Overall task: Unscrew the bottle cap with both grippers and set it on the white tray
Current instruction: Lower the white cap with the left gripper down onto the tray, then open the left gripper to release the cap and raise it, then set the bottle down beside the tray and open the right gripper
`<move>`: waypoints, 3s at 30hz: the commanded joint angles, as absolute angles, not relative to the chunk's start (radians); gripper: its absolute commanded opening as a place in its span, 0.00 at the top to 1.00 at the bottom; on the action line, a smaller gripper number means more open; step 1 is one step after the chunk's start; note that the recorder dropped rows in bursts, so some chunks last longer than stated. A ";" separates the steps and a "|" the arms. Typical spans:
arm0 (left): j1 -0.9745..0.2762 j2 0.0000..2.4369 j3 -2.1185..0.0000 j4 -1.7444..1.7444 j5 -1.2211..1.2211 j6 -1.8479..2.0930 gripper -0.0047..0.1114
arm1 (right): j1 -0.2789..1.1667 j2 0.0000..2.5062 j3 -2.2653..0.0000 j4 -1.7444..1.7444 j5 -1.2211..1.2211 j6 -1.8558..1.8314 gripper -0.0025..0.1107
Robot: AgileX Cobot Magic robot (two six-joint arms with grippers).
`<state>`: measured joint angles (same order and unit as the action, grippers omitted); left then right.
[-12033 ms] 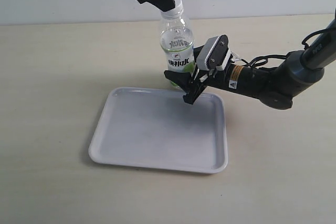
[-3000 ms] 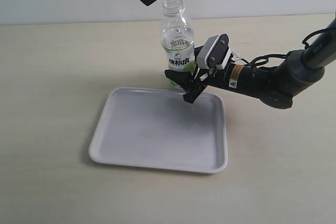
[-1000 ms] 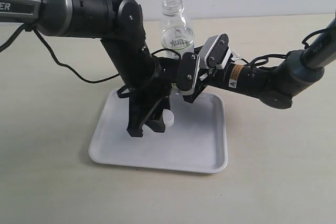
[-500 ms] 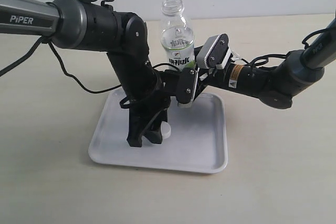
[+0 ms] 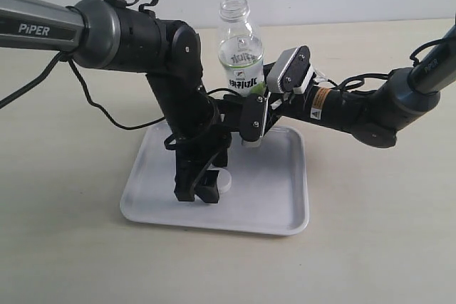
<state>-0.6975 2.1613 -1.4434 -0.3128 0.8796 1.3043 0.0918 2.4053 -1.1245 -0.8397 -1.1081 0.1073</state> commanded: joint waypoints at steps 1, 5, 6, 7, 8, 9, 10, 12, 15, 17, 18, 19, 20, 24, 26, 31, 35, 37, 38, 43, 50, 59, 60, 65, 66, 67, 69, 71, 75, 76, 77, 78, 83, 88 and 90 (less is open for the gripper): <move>-0.699 2.141 -1.442 -0.323 0.880 1.297 0.40 | 0.092 2.408 -1.124 -0.841 -1.046 0.098 0.98; -0.699 2.118 -1.442 -0.317 0.880 1.297 0.40 | 0.092 2.408 -1.124 -0.838 -1.046 0.100 0.98; -0.699 2.109 -1.442 -0.317 0.880 1.297 0.40 | 0.092 2.408 -1.124 -0.838 -1.046 0.100 0.98; -0.699 2.100 -1.442 -0.317 0.878 1.297 0.40 | 0.092 2.408 -1.124 -0.838 -1.046 0.100 0.98; -0.699 2.094 -1.442 -0.317 0.878 1.297 0.40 | 0.092 2.408 -1.124 -0.838 -1.046 0.100 0.98; -0.699 2.087 -1.442 -0.317 0.878 1.297 0.40 | 0.092 2.408 -1.124 -0.838 -1.046 0.100 0.98; -0.699 2.077 -1.442 -0.317 0.878 1.297 0.40 | 0.092 2.408 -1.124 -0.838 -1.046 0.100 0.98; -0.699 2.057 -1.442 -0.317 0.878 1.297 0.40 | 0.092 2.408 -1.124 -0.838 -1.046 0.100 0.98; -0.699 2.024 -1.442 -0.315 0.872 1.276 0.42 | 0.092 2.408 -1.124 -0.835 -1.046 0.100 0.98; -0.699 1.993 -1.442 -0.299 0.866 1.238 0.49 | 0.092 2.408 -1.124 -0.825 -1.046 0.100 0.98; -0.699 1.980 -1.442 -0.286 0.866 1.225 0.55 | 0.092 2.408 -1.124 -0.825 -1.046 0.100 0.98; -0.699 1.963 -1.442 -0.271 0.868 1.211 0.63 | 0.092 2.408 -1.124 -0.822 -1.046 0.100 0.98; -0.697 1.947 -1.442 -0.257 0.877 1.188 0.73 | 0.092 2.408 -1.124 -0.822 -1.046 0.100 0.98; -0.697 1.894 -1.442 -0.175 0.894 1.101 0.96 | 0.092 2.408 -1.124 -0.814 -1.060 0.142 0.98; -0.697 1.871 -1.442 -0.132 0.846 1.003 0.96 | 0.092 2.408 -1.124 -0.802 -1.079 0.187 0.98; -0.697 1.818 -1.442 -0.118 0.712 0.912 0.96 | 0.092 2.408 -1.124 -0.747 -1.113 0.287 0.98; -0.697 1.793 -1.442 -0.118 0.686 0.883 0.96 | 0.092 2.408 -1.124 -0.695 -1.118 0.319 0.98; -0.697 1.791 -1.442 -0.118 0.691 0.881 0.96 | 0.092 2.408 -1.124 -0.690 -1.112 0.319 0.98; -0.697 1.791 -1.442 -0.118 0.697 0.881 0.96 | 0.092 2.408 -1.124 -0.690 -1.107 0.319 0.98; -0.697 1.791 -1.442 -0.118 0.709 0.879 0.96 | 0.092 2.408 -1.124 -0.687 -1.109 0.319 0.96; -0.697 1.791 -1.442 -0.118 0.709 0.879 0.96 | 0.092 2.408 -1.124 -0.693 -1.116 0.319 0.67; -0.697 1.791 -1.442 -0.118 0.709 0.879 0.96 | 0.092 2.408 -1.124 -0.693 -1.169 0.317 0.31; -0.697 1.791 -1.442 -0.118 0.709 0.879 0.96 | 0.092 2.408 -1.124 -0.689 -1.176 0.317 0.30; -0.697 1.791 -1.442 -0.118 0.709 0.877 0.96 | 0.092 2.378 -1.124 -0.694 -1.155 0.317 0.25; -0.697 1.791 -1.442 -0.118 0.709 0.874 0.96 | 0.092 2.368 -1.124 -0.713 -1.132 0.317 0.24; -0.697 1.791 -1.442 -0.118 0.709 0.864 0.96 | 0.092 2.347 -1.124 -0.746 -1.087 0.326 0.24; -0.697 1.791 -1.442 -0.118 0.711 0.859 0.96 | 0.092 2.327 -1.124 -0.761 -1.051 0.348 0.24; -0.697 1.791 -1.442 -0.118 0.711 0.850 0.96 | 0.092 2.315 -1.124 -0.760 -1.049 0.365 0.24; -0.697 1.791 -1.442 -0.118 0.724 0.829 0.96 | 0.092 2.294 -1.124 -0.766 -1.049 0.449 0.24; -0.697 1.791 -1.442 -0.118 0.729 0.829 0.96 | 0.092 2.287 -1.124 -0.791 -1.049 0.484 0.24; -0.697 1.791 -1.442 -0.118 0.729 0.829 0.96 | 0.092 2.282 -1.124 -0.804 -1.049 0.505 0.24; -0.697 1.791 -1.442 -0.118 0.729 0.829 0.96 | 0.092 2.280 -1.124 -0.827 -1.049 0.529 0.24; -0.697 1.791 -1.442 -0.118 0.727 0.829 0.96 | 0.092 2.278 -1.124 -0.841 -1.039 0.580 0.24; -0.697 1.791 -1.442 -0.118 0.727 0.829 0.96 | 0.092 2.278 -1.124 -0.839 -1.031 0.580 0.24; -0.697 1.791 -1.442 -0.118 0.727 0.829 0.96 | 0.092 2.278 -1.124 -0.839 -1.034 0.580 0.24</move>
<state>-0.6975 1.7979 -1.4427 -0.1149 0.7280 0.8397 0.0918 2.2872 -1.1227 -0.8291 -1.0336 0.5753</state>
